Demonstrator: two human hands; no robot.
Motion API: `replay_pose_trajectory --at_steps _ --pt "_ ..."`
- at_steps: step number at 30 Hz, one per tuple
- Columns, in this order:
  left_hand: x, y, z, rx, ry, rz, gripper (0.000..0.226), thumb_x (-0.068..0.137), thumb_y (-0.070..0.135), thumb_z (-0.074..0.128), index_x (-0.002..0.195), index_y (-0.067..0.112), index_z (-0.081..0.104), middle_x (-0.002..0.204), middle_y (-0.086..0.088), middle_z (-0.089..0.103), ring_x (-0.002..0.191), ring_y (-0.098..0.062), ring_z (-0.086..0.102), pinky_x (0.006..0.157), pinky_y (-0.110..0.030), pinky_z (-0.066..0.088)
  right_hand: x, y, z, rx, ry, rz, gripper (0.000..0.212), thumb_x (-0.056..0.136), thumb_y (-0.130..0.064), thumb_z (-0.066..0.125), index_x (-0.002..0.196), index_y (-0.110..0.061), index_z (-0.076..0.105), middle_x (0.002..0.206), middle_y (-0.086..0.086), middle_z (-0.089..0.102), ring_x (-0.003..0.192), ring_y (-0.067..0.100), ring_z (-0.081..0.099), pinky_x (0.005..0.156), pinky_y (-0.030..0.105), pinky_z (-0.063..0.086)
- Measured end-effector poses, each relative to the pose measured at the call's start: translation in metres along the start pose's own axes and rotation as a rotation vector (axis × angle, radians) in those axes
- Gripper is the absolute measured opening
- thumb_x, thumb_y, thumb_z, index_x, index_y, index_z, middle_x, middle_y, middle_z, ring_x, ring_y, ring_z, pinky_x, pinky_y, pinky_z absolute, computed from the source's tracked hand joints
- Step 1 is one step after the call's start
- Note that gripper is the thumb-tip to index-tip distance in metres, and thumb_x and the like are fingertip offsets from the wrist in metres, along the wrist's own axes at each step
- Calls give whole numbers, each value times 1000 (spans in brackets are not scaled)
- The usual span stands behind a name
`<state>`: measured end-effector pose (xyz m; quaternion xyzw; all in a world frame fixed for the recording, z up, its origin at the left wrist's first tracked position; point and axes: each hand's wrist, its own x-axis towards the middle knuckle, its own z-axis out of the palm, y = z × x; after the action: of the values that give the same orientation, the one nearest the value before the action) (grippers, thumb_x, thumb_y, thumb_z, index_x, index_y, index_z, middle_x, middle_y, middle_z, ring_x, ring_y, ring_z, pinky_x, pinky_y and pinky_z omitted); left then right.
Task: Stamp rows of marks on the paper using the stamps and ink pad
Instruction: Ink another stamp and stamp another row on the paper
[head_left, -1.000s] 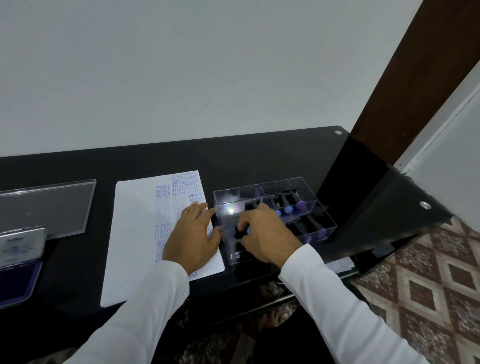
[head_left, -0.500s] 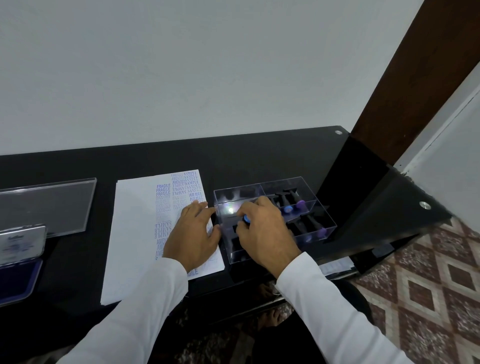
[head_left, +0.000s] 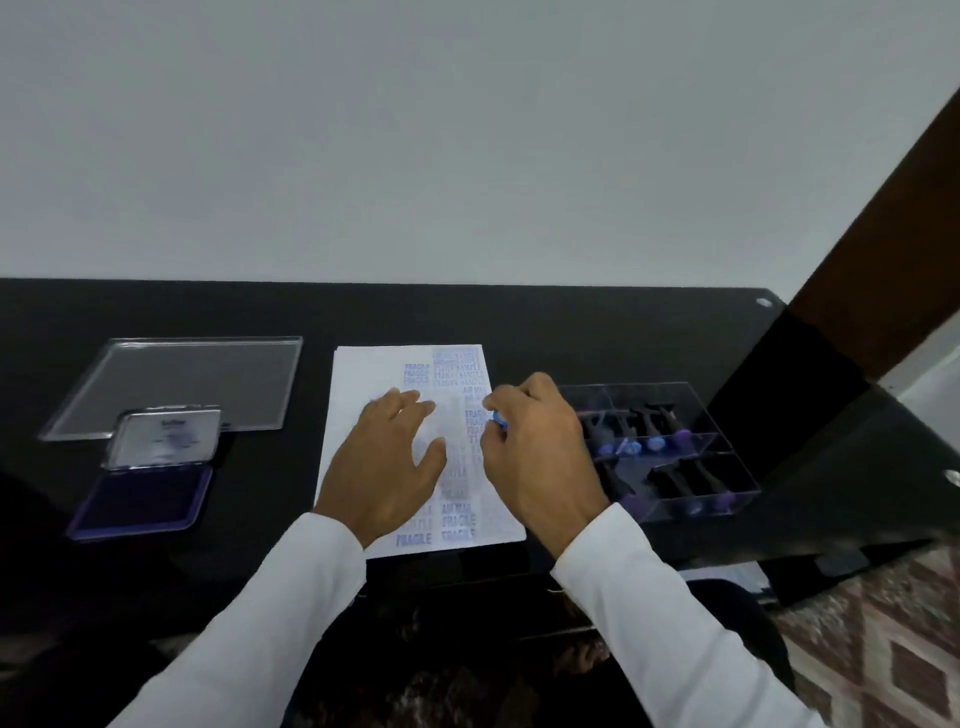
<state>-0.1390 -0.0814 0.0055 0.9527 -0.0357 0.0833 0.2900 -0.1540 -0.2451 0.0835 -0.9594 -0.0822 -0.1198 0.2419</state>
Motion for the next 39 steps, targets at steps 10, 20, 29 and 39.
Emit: replay_pose_trajectory --at_steps 10,20,29,39 --pt "-56 -89 -78 88 144 -137 52 94 41 63 142 22 53 152 1 47 145 -20 35 117 -43 36 3 -100 61 85 -184 -117 31 98 -29 58 127 -19 62 124 1 56 104 19 60 98 22 43" --pt "-106 -166 -122 156 257 -286 50 91 35 67 136 16 58 144 -4 53 140 -26 41 121 -44 28 -8 -187 114 210 -275 -294 23 97 -17 59 117 -15 70 107 5 57 96 20 58 80 16 39" --pt "-129 -205 -134 152 259 -395 58 92 39 65 145 19 51 154 -4 44 148 -23 29 120 -37 22 -7 -226 133 185 -467 -347 37 98 -14 57 134 -18 60 130 3 50 117 19 54 105 28 44" --pt "-128 -224 -129 208 222 -357 57 92 39 65 143 17 54 156 -6 42 151 -27 23 124 -47 13 0 -230 152 173 -420 -381 31 98 -11 56 128 -16 64 126 5 58 116 20 56 88 13 33"
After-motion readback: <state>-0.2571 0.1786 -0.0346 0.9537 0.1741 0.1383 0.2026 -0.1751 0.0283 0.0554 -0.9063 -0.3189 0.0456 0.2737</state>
